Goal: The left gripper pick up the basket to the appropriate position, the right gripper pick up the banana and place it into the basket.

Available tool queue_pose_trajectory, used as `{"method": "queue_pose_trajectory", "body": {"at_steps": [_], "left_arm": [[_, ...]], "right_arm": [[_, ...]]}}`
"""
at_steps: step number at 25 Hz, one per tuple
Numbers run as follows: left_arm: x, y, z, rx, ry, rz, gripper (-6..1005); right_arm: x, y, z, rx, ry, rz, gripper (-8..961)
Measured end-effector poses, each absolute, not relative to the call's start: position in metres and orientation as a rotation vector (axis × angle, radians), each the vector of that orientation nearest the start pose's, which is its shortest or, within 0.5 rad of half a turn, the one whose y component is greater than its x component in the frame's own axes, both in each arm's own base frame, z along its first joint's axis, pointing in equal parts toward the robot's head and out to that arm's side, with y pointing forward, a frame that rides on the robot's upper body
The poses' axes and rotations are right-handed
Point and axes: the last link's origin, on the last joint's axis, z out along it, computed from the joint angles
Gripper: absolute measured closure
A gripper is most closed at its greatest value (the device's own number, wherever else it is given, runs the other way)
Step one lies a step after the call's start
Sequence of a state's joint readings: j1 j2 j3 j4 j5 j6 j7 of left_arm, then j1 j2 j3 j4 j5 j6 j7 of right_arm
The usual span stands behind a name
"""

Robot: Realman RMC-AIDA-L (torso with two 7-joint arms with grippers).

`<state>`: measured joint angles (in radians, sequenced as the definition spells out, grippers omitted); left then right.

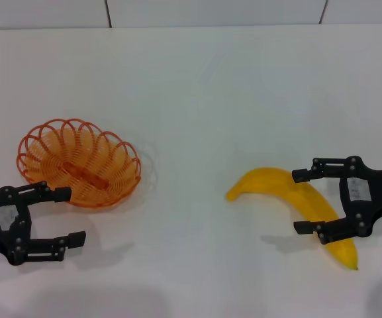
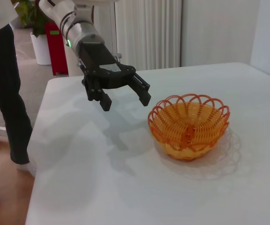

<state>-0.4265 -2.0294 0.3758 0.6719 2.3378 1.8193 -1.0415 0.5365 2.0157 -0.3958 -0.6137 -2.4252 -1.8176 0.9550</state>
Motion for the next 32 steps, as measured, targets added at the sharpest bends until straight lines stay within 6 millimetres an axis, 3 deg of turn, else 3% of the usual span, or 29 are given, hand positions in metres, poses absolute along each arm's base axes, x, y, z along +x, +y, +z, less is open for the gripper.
{"method": "queue_pose_trajectory", "body": {"at_steps": [20, 25, 28, 32], "left_arm": [[-0.319, 0.266, 0.037, -2.791, -0.379, -0.605, 123], [-0.299, 0.289, 0.075, -2.643, -0.374, -0.707, 124], [-0.287, 0.308, 0.096, -2.603, -0.556, -0.687, 124], [-0.282, 0.322, 0.110, -2.584, -0.727, -0.641, 124]], "right_arm": [[0.303, 0.284, 0.023, -2.950, 0.187, 0.511, 71], [0.304, 0.285, 0.025, -2.949, 0.188, 0.507, 72], [0.303, 0.285, 0.025, -2.950, 0.182, 0.507, 72], [0.302, 0.286, 0.025, -2.950, 0.178, 0.507, 72]]}}
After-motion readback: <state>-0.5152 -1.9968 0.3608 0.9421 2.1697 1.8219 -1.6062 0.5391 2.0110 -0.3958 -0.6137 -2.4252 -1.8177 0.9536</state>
